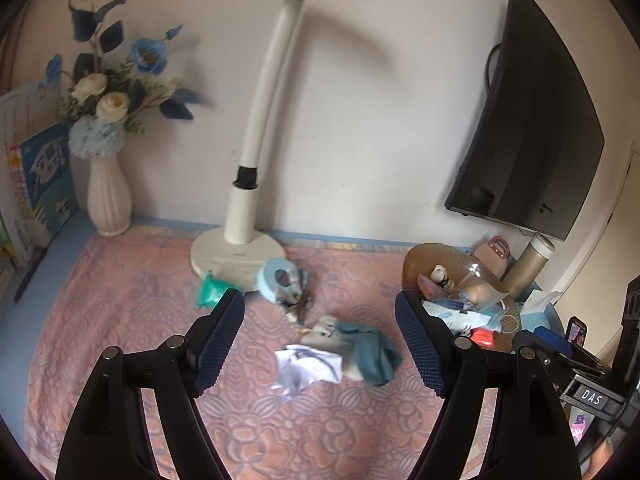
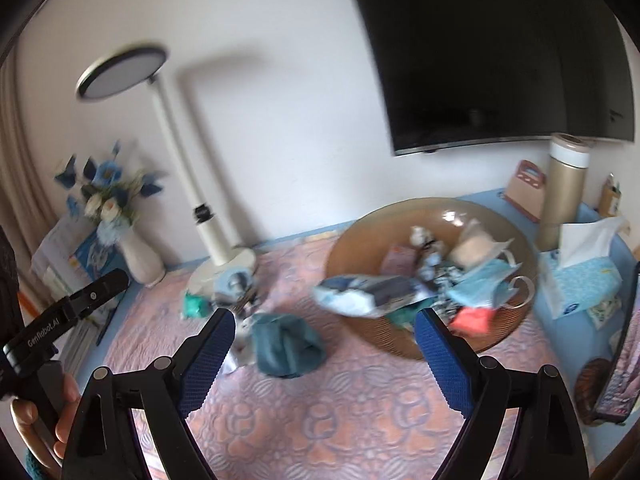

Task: Organize soft objects
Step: 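Move both tools back over the bed toward the blue cloth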

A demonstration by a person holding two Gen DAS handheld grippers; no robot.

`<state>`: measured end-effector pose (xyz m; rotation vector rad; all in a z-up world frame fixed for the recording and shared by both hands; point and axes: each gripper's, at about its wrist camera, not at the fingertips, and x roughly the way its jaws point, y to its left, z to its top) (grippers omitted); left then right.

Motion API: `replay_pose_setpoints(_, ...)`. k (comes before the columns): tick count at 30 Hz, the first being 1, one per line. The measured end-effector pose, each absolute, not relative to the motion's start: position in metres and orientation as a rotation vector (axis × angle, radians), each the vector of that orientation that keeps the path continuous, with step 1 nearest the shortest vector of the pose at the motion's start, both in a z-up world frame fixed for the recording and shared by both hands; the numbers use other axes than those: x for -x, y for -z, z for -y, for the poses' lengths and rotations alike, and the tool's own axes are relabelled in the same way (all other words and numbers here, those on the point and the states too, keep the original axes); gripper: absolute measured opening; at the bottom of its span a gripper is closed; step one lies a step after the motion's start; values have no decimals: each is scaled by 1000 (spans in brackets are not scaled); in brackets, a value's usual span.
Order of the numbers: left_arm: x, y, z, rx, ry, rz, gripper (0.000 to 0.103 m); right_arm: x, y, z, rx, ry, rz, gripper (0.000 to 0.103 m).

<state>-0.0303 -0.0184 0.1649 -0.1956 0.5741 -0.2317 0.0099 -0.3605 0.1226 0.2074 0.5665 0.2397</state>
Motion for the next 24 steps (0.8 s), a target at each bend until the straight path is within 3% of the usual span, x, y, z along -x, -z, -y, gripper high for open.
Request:
replay_pose_setpoints(13,21,-39,-26,120,155,-763,77,-42,-10,275,6,-229,-747,90)
replay_pose_setpoints(24,14,-9,-40,194,120,-820,77,-58,17,289,-58,-227,-821,90)
